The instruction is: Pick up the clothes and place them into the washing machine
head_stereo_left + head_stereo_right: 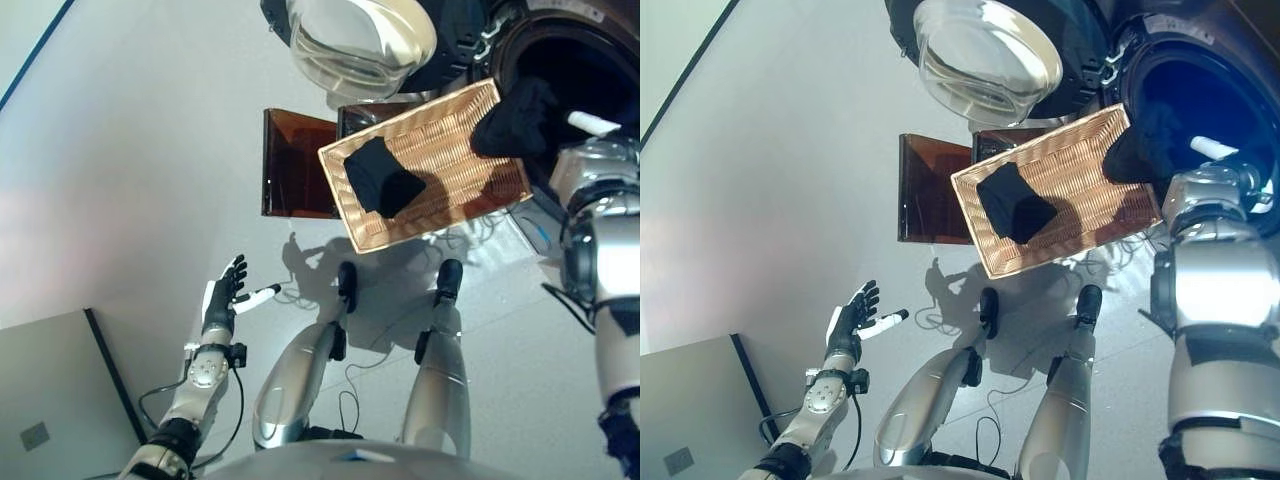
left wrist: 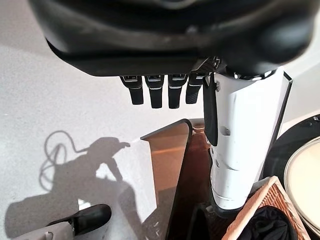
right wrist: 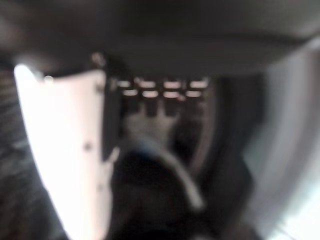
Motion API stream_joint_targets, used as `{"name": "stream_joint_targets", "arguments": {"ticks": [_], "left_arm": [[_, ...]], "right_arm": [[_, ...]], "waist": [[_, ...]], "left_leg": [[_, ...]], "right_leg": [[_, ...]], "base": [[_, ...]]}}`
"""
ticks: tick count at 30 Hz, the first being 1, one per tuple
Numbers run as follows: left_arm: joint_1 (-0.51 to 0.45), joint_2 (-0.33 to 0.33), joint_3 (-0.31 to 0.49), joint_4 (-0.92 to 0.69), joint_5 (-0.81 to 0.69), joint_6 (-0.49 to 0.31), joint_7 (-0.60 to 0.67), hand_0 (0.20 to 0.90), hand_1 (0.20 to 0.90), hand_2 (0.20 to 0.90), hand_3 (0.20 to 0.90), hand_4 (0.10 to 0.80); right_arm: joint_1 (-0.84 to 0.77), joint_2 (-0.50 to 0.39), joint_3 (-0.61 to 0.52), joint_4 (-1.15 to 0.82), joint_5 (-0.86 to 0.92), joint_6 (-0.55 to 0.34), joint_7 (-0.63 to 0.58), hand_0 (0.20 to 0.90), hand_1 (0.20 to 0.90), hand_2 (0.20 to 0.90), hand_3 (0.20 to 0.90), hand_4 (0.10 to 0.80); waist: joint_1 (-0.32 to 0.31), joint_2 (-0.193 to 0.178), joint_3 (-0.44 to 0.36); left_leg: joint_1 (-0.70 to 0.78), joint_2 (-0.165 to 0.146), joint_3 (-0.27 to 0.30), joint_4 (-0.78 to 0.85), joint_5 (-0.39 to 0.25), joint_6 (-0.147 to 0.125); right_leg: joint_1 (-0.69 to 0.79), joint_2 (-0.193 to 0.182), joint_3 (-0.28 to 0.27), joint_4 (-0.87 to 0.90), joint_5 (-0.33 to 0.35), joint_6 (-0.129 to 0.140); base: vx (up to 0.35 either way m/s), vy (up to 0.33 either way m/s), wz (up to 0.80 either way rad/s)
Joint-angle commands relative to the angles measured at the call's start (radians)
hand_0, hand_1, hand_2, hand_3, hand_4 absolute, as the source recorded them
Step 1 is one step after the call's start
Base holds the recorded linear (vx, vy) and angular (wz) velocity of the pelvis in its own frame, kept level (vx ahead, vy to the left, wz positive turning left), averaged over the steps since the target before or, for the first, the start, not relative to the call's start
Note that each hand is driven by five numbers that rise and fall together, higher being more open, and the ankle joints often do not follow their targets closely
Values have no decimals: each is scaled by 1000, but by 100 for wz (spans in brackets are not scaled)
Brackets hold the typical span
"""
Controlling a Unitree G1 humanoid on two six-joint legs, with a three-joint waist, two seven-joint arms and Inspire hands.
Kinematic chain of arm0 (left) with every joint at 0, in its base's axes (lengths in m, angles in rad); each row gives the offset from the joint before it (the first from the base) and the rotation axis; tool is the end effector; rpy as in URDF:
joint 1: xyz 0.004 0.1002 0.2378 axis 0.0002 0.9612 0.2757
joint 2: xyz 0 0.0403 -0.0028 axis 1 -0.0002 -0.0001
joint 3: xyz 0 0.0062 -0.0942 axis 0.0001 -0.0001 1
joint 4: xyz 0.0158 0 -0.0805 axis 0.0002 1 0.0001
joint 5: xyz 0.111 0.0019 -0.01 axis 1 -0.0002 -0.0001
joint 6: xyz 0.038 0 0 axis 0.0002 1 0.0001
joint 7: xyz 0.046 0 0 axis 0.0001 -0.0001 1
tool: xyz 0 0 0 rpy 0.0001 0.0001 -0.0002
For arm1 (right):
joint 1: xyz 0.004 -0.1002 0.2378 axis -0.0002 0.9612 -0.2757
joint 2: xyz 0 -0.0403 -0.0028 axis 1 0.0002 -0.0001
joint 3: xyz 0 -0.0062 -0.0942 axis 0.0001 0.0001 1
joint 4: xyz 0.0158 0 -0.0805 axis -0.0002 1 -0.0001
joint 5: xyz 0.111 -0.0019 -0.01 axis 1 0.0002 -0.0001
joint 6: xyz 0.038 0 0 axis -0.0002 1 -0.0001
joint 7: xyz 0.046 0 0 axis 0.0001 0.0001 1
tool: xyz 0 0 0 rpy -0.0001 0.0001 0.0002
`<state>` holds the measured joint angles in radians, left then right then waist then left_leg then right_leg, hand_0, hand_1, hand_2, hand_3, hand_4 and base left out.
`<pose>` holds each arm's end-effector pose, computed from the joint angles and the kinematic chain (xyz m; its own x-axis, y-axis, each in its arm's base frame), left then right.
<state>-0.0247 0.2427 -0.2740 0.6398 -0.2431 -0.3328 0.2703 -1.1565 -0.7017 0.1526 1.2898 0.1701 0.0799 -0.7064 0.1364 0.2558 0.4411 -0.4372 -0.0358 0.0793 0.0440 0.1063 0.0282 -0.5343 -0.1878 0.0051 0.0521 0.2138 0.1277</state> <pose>0.1793 0.1738 -0.0470 0.9412 0.1609 -0.2972 -0.1258 0.9830 0.1338 0.3451 -0.3041 0.2043 0.4742 -0.8593 0.1914 0.8515 0.3924 -0.3478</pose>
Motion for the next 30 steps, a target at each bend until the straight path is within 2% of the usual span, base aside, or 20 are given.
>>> {"name": "stream_joint_targets", "arguments": {"ticks": [1,3,4,6,7,12,16,18,22,29,30], "left_arm": [[55,43,58,30,26,-62,64,900,900,900,900,800],[58,31,73,39,36,-63,69,900,900,900,900,800],[59,18,86,46,45,-69,69,900,900,900,900,800],[63,18,86,51,52,-71,68,900,900,900,900,800],[69,11,89,57,64,-77,66,900,900,900,900,800],[76,8,82,68,93,-90,70,900,900,900,900,800],[80,9,82,76,102,-97,71,900,900,900,900,800],[76,11,77,85,110,-107,70,900,900,900,900,800],[78,12,77,87,111,-108,60,900,900,900,900,800],[74,16,78,96,105,-109,49,900,900,900,900,800],[74,22,73,91,103,-112,42,900,900,900,900,800]], "right_arm": [[49,-71,101,-213,-223,-114,-92,900,900,900,900,800],[158,-39,58,-337,-306,-96,-91,900,900,900,900,800],[267,-10,21,-412,-376,-96,-93,900,900,900,900,800],[322,9,-9,-447,-406,-90,-100,900,900,900,900,800],[407,41,-27,-490,-473,-83,-110,900,900,900,900,800],[522,74,-14,-530,-631,-50,-106,900,900,900,900,800],[538,64,11,-546,-710,-33,-102,900,900,900,900,800],[531,37,87,-545,-841,4,-64,900,900,900,900,800],[504,6,158,-540,-949,31,-13,900,900,900,900,800],[396,-57,272,-476,-1100,105,41,900,900,900,900,800],[348,-75,321,-432,-1140,122,55,900,900,900,900,800]], "waist": [[8,-15,-142],[1,-18,-137],[-8,-15,-130],[-7,-16,-132],[-9,-13,-125],[-9,-15,-124],[-9,-14,-125],[-7,-18,-123],[-7,-23,-123],[-3,-28,-119],[3,-29,-117]], "left_leg": [[-30,8,-11,-60,40,-63],[-34,9,-10,-58,38,-61],[-37,9,-8,-54,36,-59],[-38,9,-10,-53,35,-59],[-39,8,-9,-50,34,-58],[-45,5,-12,-41,32,-57],[-48,5,-12,-40,31,-56],[-54,5,-12,-37,32,-56],[-59,6,-13,-34,31,-56],[-70,5,-13,-28,32,-58],[-73,3,-15,-26,32,-58]], "right_leg": [[-13,75,42,131,-160,-41],[-16,75,44,132,-160,-42],[-18,74,44,135,-160,-42],[-17,72,43,134,-161,-41],[-18,70,43,136,-163,-41],[-21,67,39,142,-165,-40],[-25,66,38,143,-165,-39],[-34,66,40,147,-163,-40],[-41,65,40,150,-163,-40],[-55,66,40,156,-161,-42],[-59,67,40,159,-160,-43]], "base": [[-2,-9,-9],[8,-6,-6],[0,0,0],[7,0,2],[17,-1,4],[10,-4,4],[0,0,0],[0,0,0],[0,0,0],[-3,0,1],[-24,-4,3]]}}
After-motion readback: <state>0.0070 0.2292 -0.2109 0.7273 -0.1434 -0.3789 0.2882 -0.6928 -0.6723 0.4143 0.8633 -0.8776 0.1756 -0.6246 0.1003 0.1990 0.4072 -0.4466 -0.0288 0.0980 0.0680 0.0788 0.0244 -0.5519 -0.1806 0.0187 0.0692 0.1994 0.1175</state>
